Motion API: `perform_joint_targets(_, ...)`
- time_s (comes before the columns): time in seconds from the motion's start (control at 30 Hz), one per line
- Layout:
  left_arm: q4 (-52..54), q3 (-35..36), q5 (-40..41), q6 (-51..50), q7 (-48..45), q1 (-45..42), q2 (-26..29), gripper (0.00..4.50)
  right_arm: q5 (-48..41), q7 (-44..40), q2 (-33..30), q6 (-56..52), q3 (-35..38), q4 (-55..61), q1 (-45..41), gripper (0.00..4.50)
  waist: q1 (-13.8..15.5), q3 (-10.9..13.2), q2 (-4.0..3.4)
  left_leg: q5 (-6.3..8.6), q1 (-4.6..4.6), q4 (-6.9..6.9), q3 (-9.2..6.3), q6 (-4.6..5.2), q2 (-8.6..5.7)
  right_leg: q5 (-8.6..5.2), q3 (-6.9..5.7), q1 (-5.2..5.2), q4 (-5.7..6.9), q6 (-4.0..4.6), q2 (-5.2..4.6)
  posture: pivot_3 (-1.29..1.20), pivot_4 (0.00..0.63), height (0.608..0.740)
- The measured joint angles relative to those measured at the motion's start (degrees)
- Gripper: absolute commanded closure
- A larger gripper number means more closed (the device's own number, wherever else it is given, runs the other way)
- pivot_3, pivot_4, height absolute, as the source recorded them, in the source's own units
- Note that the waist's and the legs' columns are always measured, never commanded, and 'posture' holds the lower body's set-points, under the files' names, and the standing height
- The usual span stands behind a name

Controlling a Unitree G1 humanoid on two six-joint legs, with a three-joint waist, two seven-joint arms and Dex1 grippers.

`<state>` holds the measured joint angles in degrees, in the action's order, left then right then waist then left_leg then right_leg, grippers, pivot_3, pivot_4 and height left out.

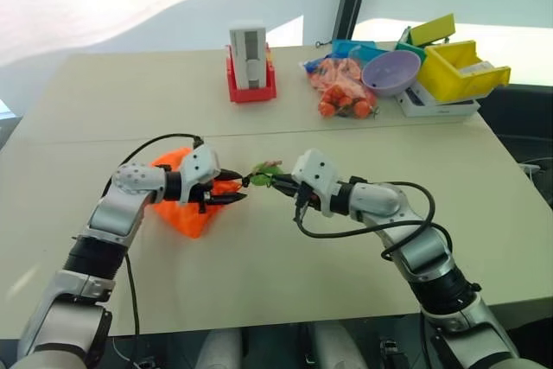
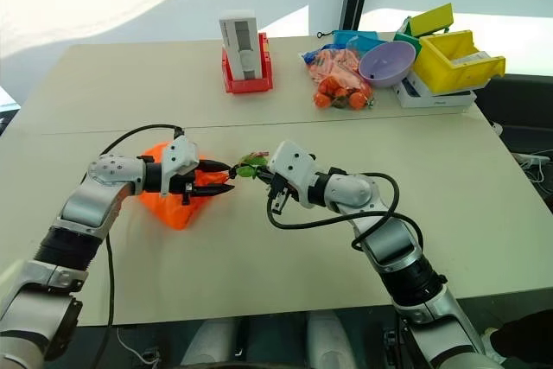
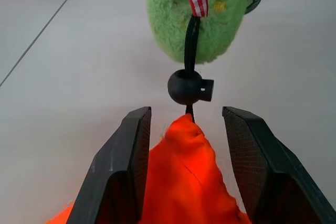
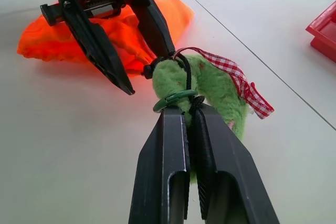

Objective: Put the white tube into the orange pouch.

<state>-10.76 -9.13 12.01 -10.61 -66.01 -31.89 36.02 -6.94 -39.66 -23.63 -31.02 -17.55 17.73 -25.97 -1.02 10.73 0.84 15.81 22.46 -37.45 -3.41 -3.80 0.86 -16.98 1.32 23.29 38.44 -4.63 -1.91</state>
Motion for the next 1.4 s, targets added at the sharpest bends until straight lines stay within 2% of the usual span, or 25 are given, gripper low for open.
perform_joint_targets(0.57,0.2,0.0,1.0,-3.6,-0.1,-0.4,-1.3,2.22,0.7,0.2,0.1,0.5,-0.2,-0.3,0.0,4.5,-0.1,0.0,0.0,0.0,-0.01,-0.04,-0.01,0.0,0.02,0.0,0.0,0.0,0.08,0.0,0.03,0.0,0.15,0.74)
perform_joint_targets(0.67,0.4,0.0,1.0,-3.6,-0.3,-0.4,-1.3,3.05,1.0,0.2,0.2,0.6,-0.2,-0.4,0.0,4.5,-0.1,0.0,0.0,0.0,-0.01,-0.04,-0.02,0.0,0.02,0.0,0.01,0.0,0.08,0.0,0.03,0.0,0.15,0.74)
perform_joint_targets(0.73,0.4,0.0,1.0,-3.6,-0.3,-0.4,-1.3,3.98,1.1,0.2,0.2,0.6,-0.2,-0.4,0.0,4.5,-0.1,0.0,0.0,0.0,-0.01,-0.04,-0.01,0.0,0.02,0.0,0.01,0.0,0.08,0.0,0.03,0.0,0.15,0.74)
perform_joint_targets(1.4,0.6,-0.2,-0.2,-1.3,0.8,0.1,-1.3,3.98,1.2,0.1,0.3,0.7,-0.3,-0.5,0.0,4.5,-0.1,0.0,0.0,0.0,-0.02,-0.06,-0.01,0.0,0.02,0.0,0.01,0.0,0.11,0.0,0.03,0.0,0.15,0.74)
